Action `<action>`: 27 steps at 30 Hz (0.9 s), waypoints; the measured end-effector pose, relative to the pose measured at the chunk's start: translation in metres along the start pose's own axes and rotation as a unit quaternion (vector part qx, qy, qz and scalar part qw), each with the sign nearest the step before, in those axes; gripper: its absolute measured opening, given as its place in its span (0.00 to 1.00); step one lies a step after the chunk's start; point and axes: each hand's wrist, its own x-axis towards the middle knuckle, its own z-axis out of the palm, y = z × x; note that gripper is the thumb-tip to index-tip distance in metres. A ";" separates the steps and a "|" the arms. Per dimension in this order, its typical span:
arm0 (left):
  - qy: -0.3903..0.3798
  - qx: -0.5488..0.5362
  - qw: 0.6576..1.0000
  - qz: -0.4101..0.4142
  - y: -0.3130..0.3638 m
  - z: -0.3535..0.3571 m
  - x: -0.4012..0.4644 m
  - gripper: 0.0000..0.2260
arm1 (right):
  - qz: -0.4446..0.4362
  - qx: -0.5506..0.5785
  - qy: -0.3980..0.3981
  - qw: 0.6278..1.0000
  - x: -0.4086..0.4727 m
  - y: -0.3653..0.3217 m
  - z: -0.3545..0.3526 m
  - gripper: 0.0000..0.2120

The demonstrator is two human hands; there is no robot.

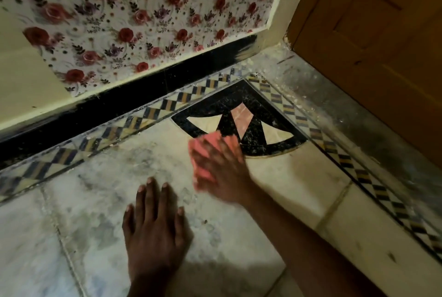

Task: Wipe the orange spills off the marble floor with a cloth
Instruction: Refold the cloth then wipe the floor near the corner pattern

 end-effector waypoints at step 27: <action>0.002 0.034 0.999 0.002 -0.005 0.007 0.001 0.30 | 0.054 0.002 0.073 0.996 0.001 0.010 0.021 0.27</action>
